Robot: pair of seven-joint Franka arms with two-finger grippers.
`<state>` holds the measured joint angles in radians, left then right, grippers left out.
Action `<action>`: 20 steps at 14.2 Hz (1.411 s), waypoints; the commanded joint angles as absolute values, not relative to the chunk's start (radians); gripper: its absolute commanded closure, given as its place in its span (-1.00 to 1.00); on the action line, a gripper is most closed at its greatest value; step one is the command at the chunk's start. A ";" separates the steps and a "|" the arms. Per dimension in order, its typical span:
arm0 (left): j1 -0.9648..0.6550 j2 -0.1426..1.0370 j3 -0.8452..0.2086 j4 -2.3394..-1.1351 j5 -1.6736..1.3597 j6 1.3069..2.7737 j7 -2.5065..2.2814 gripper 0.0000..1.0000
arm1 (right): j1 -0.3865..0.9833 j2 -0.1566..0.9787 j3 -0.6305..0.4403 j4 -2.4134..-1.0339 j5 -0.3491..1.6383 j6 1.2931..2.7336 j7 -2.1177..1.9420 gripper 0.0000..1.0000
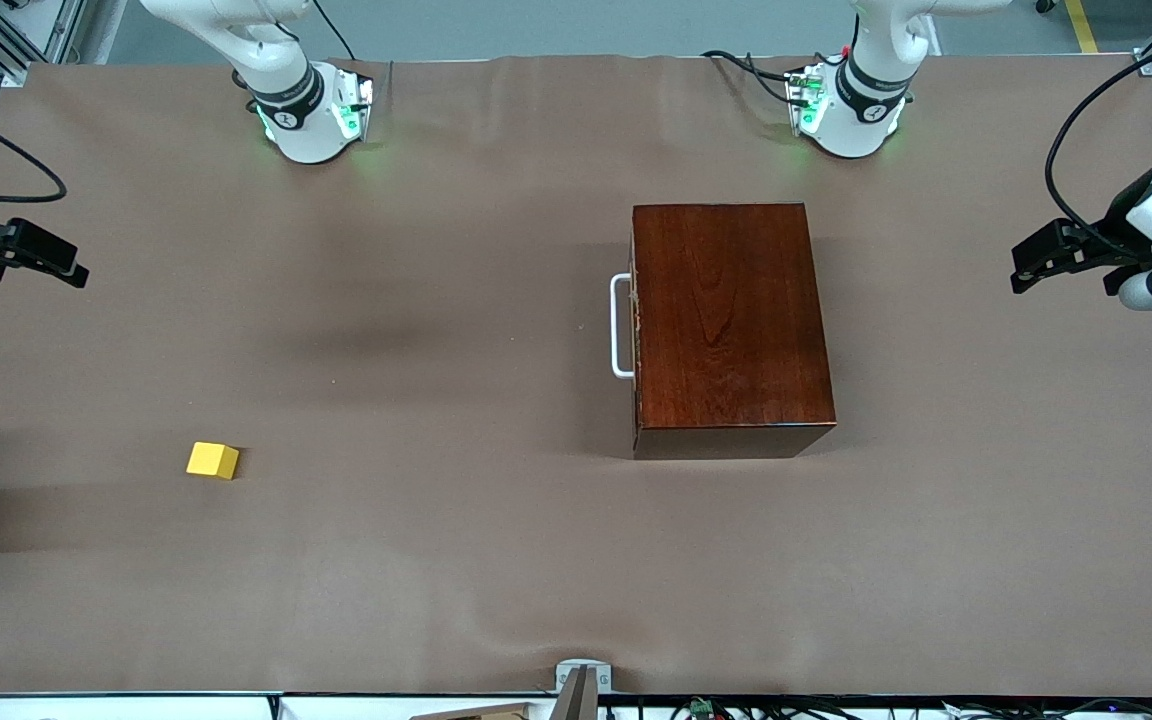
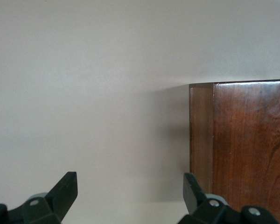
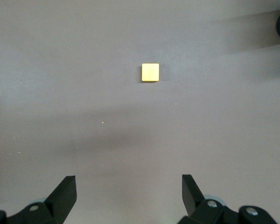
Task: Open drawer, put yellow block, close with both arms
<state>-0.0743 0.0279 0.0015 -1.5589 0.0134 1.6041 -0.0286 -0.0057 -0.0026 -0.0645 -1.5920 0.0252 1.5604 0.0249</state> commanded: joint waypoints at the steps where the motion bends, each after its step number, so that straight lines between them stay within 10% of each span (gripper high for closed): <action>1: -0.069 0.025 0.002 -1.555 0.002 1.605 -0.026 -1.00 | -0.008 -0.015 -0.061 -1.605 0.035 1.566 0.018 -1.00; 13: -0.106 0.032 -0.015 -1.546 -0.005 1.608 -0.057 -1.00 | -0.009 -0.012 -0.063 -1.605 0.035 1.574 0.018 -1.00; 20: -0.259 0.214 -0.227 -1.376 -0.061 1.612 -0.662 -1.00 | -0.009 -0.009 -0.063 -1.605 0.035 1.577 0.018 -1.00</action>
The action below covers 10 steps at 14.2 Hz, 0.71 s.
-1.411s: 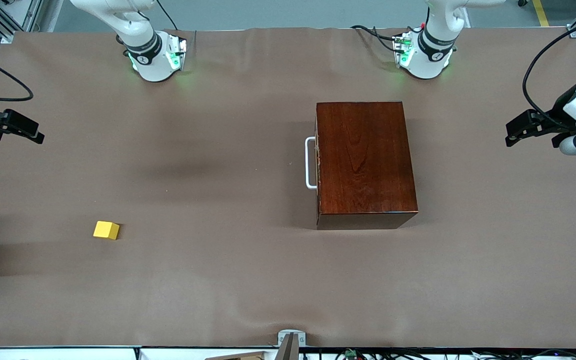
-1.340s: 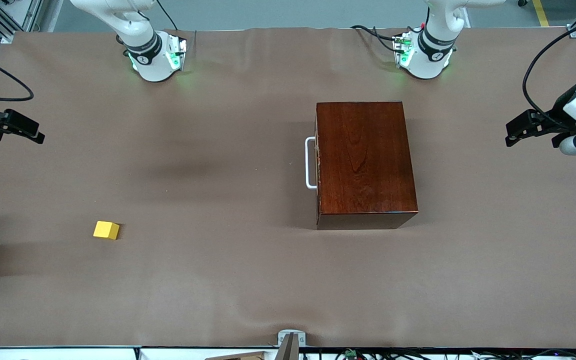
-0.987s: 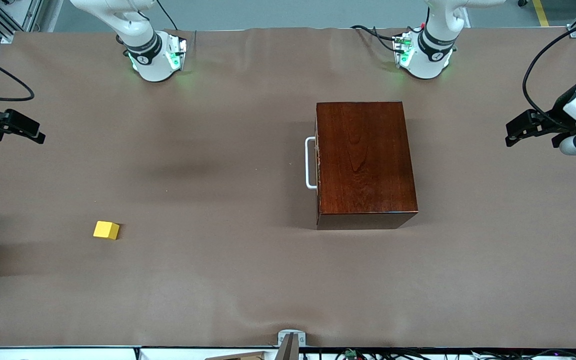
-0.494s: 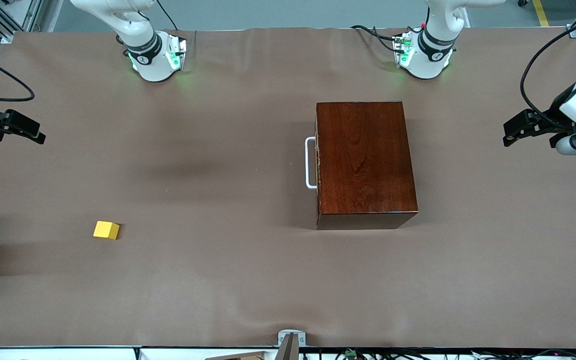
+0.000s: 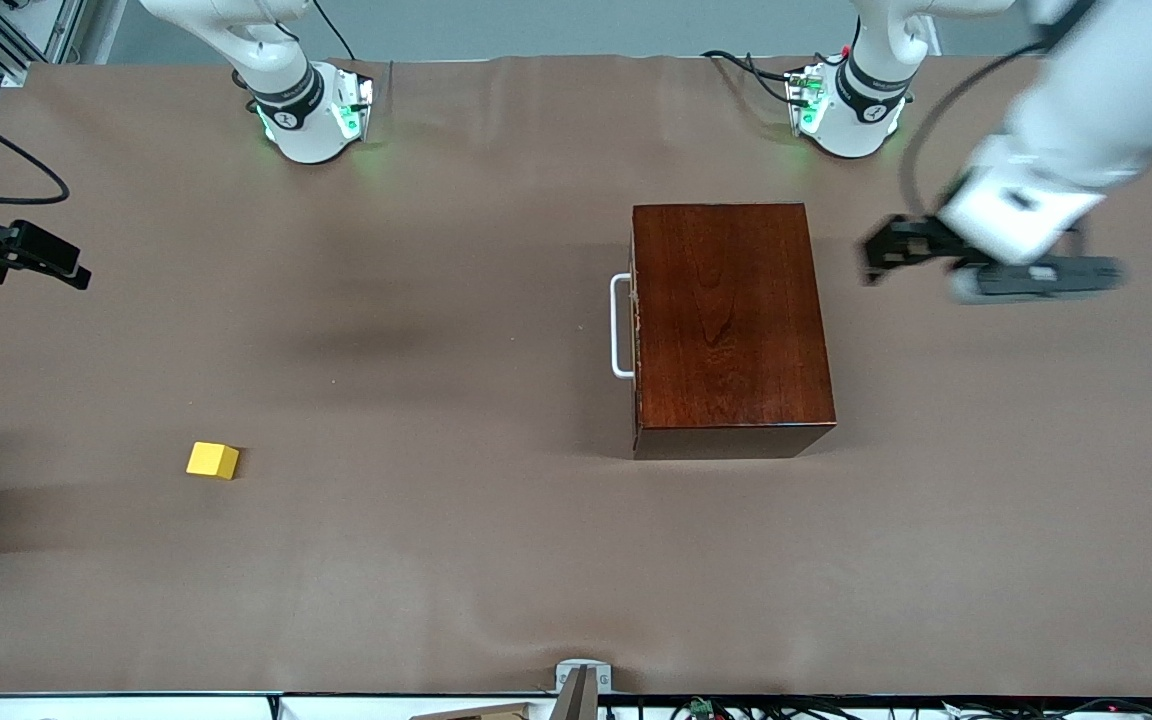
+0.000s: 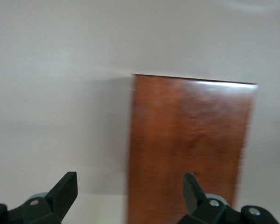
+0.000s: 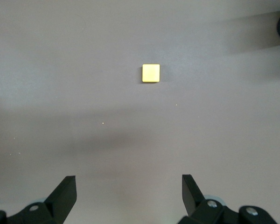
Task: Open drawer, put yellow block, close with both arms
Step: 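Move the left gripper to the white drawer handle while the right gripper reaches the cube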
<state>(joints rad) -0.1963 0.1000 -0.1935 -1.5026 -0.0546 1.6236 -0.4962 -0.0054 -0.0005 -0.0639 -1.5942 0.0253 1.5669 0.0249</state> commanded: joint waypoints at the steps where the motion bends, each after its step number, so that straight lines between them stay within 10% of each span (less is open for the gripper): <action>1: -0.318 0.260 -0.230 -1.338 -0.058 1.630 -0.760 -1.00 | -0.009 -0.008 -0.063 -1.605 0.035 1.577 0.018 -1.00; 10: -0.782 0.446 -0.219 -1.316 0.190 1.787 -0.903 -1.00 | -0.012 0.008 -0.064 -1.605 0.034 1.594 0.018 -1.00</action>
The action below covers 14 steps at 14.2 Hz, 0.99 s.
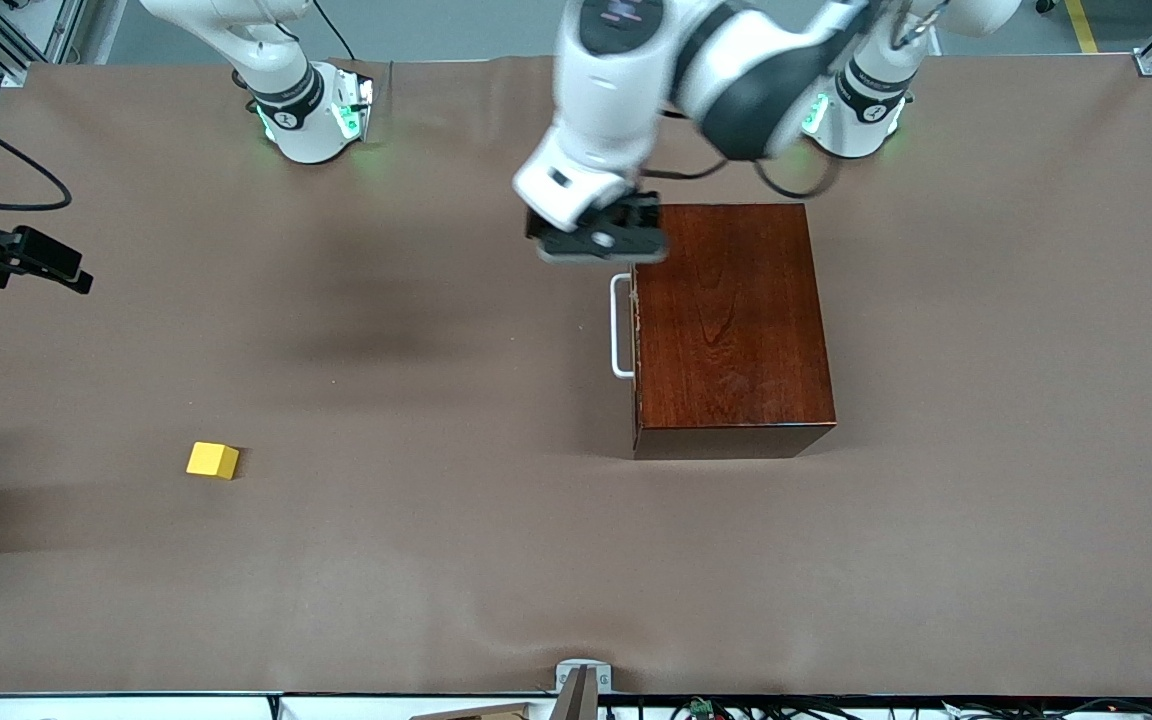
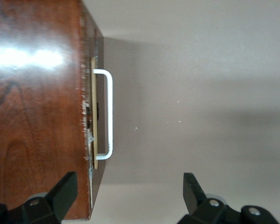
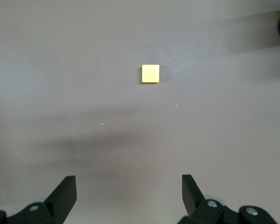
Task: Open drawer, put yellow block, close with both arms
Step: 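Move the left gripper to the white drawer handle while the right gripper reaches the cube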
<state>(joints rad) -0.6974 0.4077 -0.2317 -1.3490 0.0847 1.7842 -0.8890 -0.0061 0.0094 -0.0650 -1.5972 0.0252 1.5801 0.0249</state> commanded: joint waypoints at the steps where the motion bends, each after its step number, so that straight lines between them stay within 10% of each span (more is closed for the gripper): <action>1: -0.801 0.457 -0.219 -1.318 0.228 1.787 -0.922 -1.00 | -0.012 0.011 -0.064 -1.606 0.035 1.601 0.018 -1.00; 14: -0.693 0.620 -0.222 -1.364 0.215 2.010 -0.876 -1.00 | -0.008 0.135 -0.064 -1.609 0.032 1.719 0.017 -1.00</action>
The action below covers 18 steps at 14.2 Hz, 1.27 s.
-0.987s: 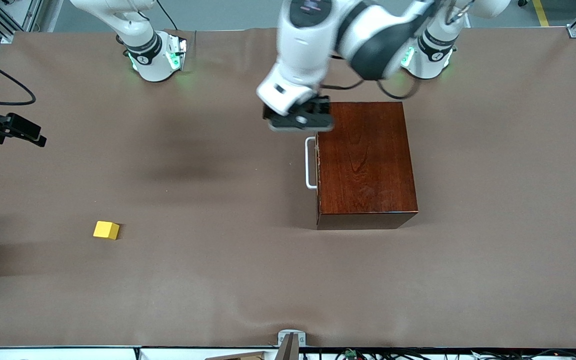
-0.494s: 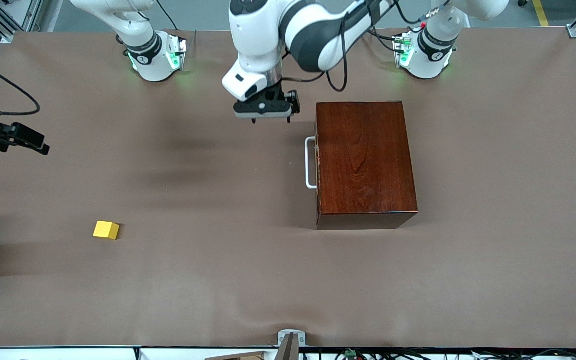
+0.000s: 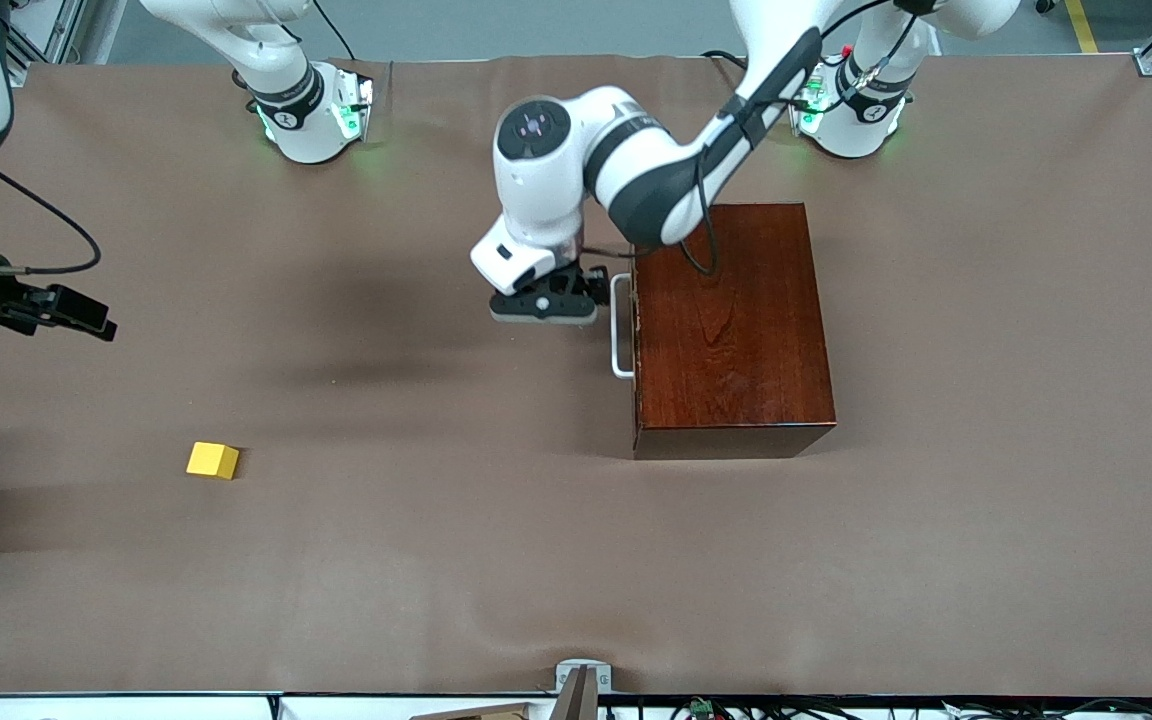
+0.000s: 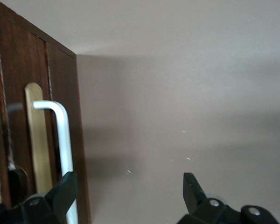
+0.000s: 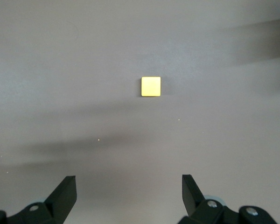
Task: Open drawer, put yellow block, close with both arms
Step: 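Move the left gripper to the white drawer handle while the right gripper reaches the cube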
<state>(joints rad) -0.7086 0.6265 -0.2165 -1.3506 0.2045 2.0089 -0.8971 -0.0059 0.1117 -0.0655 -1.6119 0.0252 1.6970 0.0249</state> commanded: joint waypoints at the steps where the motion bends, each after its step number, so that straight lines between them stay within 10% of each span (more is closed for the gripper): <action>1: -0.693 0.621 -0.221 -1.376 0.215 2.008 -0.876 -1.00 | -0.008 0.146 -0.064 -1.609 0.032 1.733 0.018 -1.00; 18: -0.696 0.650 -0.218 -1.430 0.230 1.965 -0.881 -1.00 | -0.011 0.411 -0.064 -1.615 0.031 1.956 0.017 -1.00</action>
